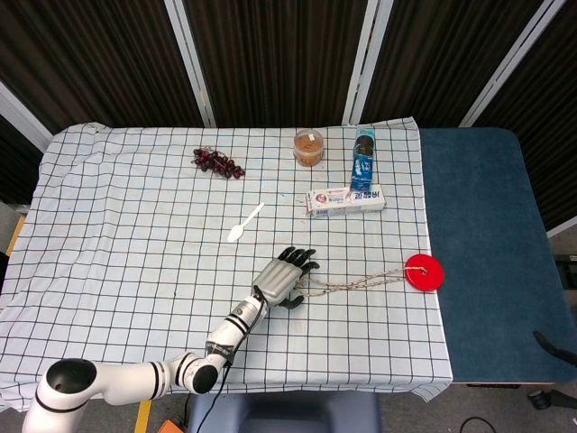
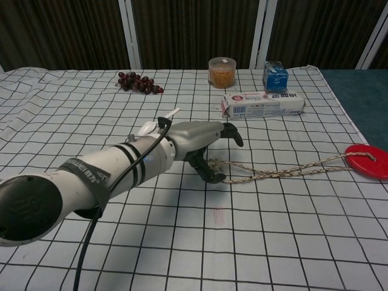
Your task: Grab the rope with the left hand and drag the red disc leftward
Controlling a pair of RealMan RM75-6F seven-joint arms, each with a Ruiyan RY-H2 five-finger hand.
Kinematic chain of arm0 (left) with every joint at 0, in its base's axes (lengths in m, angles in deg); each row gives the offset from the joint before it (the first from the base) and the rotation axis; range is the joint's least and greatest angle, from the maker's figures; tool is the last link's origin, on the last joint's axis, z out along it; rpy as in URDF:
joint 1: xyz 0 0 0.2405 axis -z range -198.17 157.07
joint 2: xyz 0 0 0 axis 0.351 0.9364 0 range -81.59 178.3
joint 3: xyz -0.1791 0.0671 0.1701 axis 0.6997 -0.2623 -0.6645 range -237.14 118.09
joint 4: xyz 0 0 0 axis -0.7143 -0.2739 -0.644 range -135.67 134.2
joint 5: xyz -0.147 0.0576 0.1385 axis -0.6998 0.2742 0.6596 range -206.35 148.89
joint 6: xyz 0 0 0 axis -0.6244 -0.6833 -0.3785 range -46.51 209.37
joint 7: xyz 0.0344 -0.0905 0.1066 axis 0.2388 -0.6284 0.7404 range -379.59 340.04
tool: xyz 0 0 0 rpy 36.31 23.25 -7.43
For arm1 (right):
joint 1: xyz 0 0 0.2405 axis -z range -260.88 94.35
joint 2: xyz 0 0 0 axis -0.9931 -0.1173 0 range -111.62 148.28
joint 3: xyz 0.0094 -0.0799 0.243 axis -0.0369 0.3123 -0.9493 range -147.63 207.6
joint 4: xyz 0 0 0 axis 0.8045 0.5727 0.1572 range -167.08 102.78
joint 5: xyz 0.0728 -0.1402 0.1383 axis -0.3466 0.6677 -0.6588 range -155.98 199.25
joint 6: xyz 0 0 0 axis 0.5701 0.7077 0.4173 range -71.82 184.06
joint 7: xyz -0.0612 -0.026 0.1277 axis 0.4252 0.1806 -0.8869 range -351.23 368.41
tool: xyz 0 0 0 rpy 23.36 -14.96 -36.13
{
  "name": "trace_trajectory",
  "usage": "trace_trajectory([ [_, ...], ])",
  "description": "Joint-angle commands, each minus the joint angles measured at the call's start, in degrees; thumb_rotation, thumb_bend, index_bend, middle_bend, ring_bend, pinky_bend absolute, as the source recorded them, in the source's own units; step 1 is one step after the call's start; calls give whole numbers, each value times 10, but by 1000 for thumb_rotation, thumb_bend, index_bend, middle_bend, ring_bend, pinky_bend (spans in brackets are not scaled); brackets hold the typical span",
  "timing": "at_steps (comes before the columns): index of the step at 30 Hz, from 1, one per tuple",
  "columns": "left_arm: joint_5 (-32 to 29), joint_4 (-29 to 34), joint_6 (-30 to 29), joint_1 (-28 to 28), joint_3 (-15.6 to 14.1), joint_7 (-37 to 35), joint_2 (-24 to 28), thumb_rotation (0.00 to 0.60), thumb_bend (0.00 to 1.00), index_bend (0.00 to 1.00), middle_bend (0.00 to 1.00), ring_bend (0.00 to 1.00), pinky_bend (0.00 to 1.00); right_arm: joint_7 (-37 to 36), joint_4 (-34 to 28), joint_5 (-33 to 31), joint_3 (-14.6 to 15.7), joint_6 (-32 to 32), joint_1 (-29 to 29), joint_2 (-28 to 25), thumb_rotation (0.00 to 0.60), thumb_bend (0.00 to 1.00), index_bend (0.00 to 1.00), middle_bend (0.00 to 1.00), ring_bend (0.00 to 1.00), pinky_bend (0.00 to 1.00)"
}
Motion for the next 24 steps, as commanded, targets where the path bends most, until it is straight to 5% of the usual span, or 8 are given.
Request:
trace_trajectory([
  [1, -9, -19, 9, 12, 3, -1, -10, 600, 361, 206, 6, 0, 34, -1, 1, -2, -1, 0, 0, 0, 600, 272, 0, 0, 0, 0],
  [24, -35, -84, 25, 44, 1, -16, -40, 600, 378, 397, 33, 0, 39, -7, 10, -7, -2, -1, 5, 3, 600, 272, 0, 0, 0, 0],
])
